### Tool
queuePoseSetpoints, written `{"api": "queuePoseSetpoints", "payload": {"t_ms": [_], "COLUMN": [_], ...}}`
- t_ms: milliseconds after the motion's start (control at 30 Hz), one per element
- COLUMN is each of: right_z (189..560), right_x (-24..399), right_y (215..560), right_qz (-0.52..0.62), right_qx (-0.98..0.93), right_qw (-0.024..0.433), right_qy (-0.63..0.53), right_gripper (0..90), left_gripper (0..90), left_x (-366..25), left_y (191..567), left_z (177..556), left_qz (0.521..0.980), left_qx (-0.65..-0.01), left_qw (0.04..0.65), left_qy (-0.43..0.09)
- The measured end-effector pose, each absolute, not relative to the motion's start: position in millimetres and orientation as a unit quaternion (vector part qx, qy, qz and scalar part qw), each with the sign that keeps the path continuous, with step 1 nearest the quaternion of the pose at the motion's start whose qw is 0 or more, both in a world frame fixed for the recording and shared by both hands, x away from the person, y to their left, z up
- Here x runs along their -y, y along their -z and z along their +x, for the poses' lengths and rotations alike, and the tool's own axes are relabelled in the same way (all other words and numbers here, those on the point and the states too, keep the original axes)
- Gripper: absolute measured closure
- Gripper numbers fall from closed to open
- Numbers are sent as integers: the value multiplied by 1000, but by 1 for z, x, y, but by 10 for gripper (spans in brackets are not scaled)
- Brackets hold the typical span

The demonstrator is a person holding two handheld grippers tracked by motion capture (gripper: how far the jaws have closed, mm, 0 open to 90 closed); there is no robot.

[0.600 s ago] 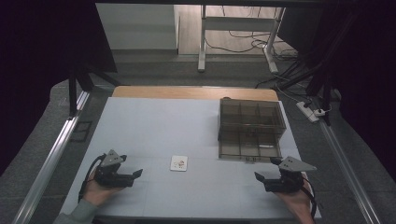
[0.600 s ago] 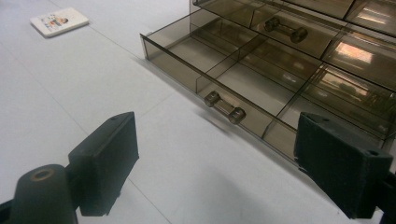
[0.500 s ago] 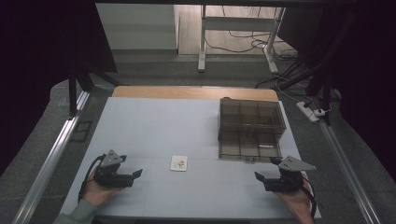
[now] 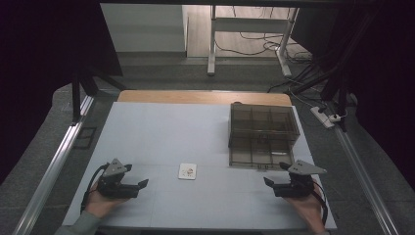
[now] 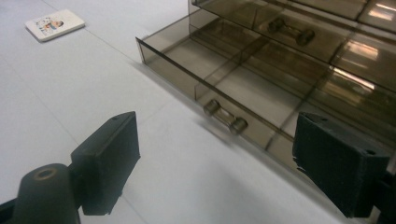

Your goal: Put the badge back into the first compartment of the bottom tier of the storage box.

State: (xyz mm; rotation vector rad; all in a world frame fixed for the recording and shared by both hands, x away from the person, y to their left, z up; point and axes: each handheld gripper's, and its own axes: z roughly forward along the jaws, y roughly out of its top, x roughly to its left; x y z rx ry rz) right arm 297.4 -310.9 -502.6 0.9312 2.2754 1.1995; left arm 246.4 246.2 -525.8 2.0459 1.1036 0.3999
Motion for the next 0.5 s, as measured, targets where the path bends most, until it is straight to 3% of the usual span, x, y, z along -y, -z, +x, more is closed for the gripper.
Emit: {"api": "queuePoseSetpoints", "payload": {"t_ms": [500], "right_z": [296], "right_x": [286], "right_y": [501], "right_qz": [296], "right_qx": [-833], "right_qw": [193], "right_qy": [-426], "right_gripper": [151], "left_gripper": [134], "left_x": [-243], "left_y": [524], "left_z": [246], "left_qz": [802], "left_qx": [-428], "left_qw": [386], "left_qy": [-161]}}
